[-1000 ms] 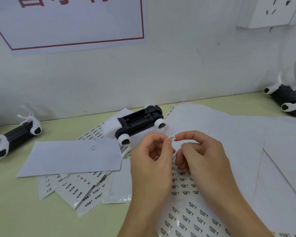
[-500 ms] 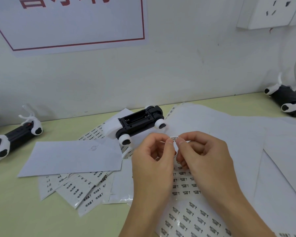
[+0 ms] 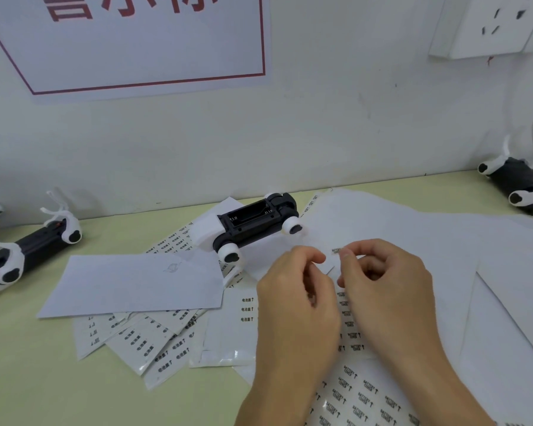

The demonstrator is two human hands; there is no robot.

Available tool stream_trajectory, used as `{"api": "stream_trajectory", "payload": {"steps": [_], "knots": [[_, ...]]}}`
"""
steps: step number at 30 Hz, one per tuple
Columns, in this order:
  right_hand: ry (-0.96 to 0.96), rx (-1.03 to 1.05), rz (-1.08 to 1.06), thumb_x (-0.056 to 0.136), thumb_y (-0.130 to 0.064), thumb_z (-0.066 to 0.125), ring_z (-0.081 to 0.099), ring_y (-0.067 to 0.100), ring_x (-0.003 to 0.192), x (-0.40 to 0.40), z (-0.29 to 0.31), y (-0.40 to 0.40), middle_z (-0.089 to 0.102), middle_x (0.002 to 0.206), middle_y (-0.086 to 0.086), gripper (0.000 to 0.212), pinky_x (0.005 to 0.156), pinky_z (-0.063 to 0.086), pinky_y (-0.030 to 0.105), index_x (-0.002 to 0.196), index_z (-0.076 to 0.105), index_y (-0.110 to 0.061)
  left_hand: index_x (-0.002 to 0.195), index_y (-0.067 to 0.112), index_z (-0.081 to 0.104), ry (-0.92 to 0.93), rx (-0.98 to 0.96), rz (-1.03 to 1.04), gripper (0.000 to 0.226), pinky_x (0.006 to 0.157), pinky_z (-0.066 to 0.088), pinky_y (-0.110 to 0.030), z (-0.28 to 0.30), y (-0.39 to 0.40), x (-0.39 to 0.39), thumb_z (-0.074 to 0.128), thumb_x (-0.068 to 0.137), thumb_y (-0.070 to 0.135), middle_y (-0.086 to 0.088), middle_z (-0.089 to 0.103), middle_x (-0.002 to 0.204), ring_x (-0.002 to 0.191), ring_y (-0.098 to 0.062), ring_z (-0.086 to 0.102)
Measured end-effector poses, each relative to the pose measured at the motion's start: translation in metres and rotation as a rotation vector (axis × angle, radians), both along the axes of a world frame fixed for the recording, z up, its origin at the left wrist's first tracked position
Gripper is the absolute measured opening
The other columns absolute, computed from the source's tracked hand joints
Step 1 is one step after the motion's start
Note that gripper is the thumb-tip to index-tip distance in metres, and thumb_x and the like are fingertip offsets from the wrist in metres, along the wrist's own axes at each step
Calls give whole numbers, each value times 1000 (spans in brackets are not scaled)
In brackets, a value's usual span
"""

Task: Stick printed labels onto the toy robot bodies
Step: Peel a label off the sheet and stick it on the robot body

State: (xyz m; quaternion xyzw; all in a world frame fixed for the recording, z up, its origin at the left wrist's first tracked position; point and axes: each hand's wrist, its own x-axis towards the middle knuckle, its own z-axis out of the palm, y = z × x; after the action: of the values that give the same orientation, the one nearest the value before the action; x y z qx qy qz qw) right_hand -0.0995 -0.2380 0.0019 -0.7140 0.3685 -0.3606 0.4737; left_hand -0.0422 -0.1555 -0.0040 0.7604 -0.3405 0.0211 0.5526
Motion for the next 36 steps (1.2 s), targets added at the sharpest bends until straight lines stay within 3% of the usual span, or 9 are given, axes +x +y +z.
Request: {"api": "stream_trajectory", "payload": {"steps": [6, 11, 14, 16, 19, 23, 26, 31, 36], "knots": [[-2, 18, 17, 92, -18, 63, 58, 7, 48, -1, 0, -1, 65, 52, -6, 19, 53, 43, 8, 75, 65, -25, 113, 18, 66, -486, 104, 201, 34, 91, 45, -48, 2, 2, 2, 57, 82, 9, -6, 54, 130, 124, -24, 41], [-9, 27, 18, 93, -17, 63, 57, 11, 51, 0, -2, -2, 65, 53, -3, 20, 52, 42, 7, 74, 64, -25, 141, 25, 47, -264, 28, 435, 53, 113, 19, -42, 5, 18, 29, 62, 90, 29, 2, 17, 165, 152, -22, 13], [-11, 21, 16, 93, -18, 63, 57, 12, 52, 0, -3, -2, 65, 53, -3, 20, 52, 41, 7, 74, 64, -25, 141, 30, 45, -33, -81, 264, 51, 104, 25, -1, 5, 24, 42, 64, 94, 34, 16, 19, 161, 134, 22, 22], [-14, 15, 17, 93, -18, 63, 56, 13, 52, 0, -3, -2, 65, 53, -2, 20, 52, 41, 7, 74, 64, -25, 130, 32, 50, -55, -96, 241, 43, 86, 30, 6, 6, 26, 46, 67, 92, 20, 12, 37, 146, 117, 25, 36], [-13, 7, 19, 93, -18, 62, 56, 14, 52, -1, -2, -2, 65, 53, -1, 20, 54, 41, 8, 74, 63, -25, 112, 35, 54, -38, -132, 293, 42, 77, 40, 1, 7, 26, 48, 69, 87, 5, 15, 45, 119, 105, 12, 50], [-17, 12, 14, 93, -20, 62, 57, 13, 53, -1, -1, -2, 65, 53, -2, 19, 53, 41, 7, 75, 63, -26, 101, 34, 58, 155, -295, 292, 36, 71, 52, -9, 9, 26, 46, 75, 83, 8, 16, 52, 116, 105, -2, 61], [-31, 37, 9, 93, -19, 63, 56, 14, 52, -2, -1, -2, 65, 55, -1, 19, 50, 40, 7, 75, 64, -26, 93, 33, 54, 341, -379, 251, 31, 62, 51, -12, 12, 25, 44, 80, 82, 19, 11, 66, 97, 73, -2, 66], [-53, 80, 4, 93, -18, 63, 53, 10, 46, -2, 1, -2, 65, 56, 0, 17, 41, 36, 5, 77, 65, -24, 113, 16, 64, 908, -803, 11, 49, 72, 59, -25, 18, 20, 46, 79, 66, 21, -7, 71, 99, 84, -17, 74], [-57, 90, -7, 93, -19, 63, 53, 5, 46, -2, 2, -2, 65, 55, -3, 17, 43, 37, 5, 78, 66, -25, 70, 10, 79, 1165, -864, -213, 11, 70, 61, -31, 28, 19, 38, 74, 69, 19, -14, 70, 95, 88, -24, 71]]}}
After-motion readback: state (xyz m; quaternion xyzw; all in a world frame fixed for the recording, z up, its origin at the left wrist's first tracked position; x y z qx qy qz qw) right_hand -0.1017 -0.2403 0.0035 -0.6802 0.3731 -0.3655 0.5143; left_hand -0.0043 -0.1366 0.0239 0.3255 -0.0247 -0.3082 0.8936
